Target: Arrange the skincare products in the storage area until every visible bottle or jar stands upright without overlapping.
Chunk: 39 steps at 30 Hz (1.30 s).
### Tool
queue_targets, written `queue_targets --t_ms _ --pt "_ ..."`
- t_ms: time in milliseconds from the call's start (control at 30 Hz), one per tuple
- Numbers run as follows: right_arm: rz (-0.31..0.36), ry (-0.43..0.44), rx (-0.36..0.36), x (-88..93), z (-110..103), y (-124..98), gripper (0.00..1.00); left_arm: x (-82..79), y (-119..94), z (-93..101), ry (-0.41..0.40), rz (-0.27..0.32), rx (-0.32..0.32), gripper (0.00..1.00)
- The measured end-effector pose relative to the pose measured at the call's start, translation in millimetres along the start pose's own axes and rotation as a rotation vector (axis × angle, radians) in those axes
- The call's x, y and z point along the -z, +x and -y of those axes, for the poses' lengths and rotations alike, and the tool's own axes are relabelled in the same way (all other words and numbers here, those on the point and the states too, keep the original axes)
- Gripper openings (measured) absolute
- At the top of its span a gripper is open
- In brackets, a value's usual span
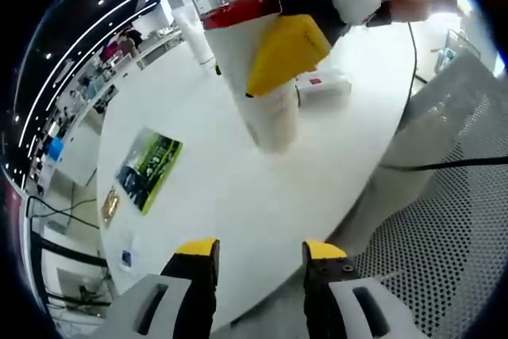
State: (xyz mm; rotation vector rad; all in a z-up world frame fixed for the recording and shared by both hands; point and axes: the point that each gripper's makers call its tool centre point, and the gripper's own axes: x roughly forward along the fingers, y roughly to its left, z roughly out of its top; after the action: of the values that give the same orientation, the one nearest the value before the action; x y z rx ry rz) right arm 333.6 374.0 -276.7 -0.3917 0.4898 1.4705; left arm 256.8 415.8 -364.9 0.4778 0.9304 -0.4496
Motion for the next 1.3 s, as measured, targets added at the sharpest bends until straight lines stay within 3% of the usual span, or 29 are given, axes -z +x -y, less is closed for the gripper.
queue_targets --t_ms 233,400,767,1033,1300 --pt "0.024 -0.031 0.116 -20.9 74.0 -37.6 0.31 1.0 0.3 1.9 0.002 -0.007 0.009 0.43" --pt "0.016 -0.025 0.177 -19.4 118.2 -61.1 0.31 0.8 0.5 2.5 0.003 -0.005 0.011 0.43" --pt "-0.001 -0.004 0.253 -14.1 176.7 -89.3 0.31 0.7 0.8 3.0 -0.003 -0.005 0.012 0.42" --pt "-0.014 0.034 0.268 -6.6 213.5 -98.9 0.31 0.6 1.1 4.1 -0.009 -0.006 0.019 0.41" --pt "-0.001 0.149 0.304 15.9 253.6 -104.6 0.31 1.3 1.7 4.7 -0.003 -0.009 0.024 0.39"
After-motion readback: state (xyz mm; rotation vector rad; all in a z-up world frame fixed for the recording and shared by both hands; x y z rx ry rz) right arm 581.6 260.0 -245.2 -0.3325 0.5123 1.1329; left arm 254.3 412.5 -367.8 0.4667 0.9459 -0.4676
